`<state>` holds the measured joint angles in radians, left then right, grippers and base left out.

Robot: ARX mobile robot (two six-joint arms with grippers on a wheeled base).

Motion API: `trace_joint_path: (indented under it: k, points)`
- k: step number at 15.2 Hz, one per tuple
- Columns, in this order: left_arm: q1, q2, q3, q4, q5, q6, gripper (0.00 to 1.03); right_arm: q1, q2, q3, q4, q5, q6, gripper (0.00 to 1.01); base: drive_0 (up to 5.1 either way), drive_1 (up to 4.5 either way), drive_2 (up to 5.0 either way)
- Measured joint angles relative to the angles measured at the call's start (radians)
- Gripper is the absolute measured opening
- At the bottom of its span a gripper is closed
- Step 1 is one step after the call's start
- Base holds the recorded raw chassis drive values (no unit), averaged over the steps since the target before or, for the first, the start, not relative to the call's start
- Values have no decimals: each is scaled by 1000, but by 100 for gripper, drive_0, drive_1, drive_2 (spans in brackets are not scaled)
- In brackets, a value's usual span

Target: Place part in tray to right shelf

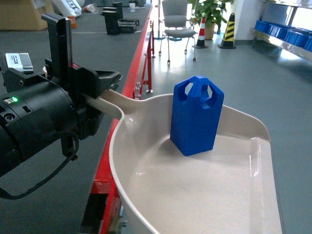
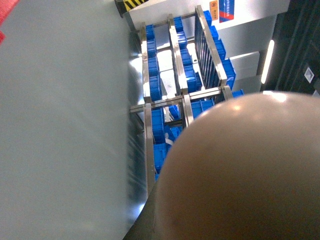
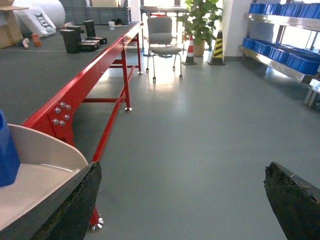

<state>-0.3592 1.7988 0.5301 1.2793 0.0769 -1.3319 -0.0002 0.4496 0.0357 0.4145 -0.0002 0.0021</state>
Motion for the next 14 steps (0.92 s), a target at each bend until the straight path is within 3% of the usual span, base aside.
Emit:
trace_joint_path:
  k: [14]
  points:
    - [0,0,0,-1,0,0,12,0,0,0,0,0,0,98,501,-244,-244]
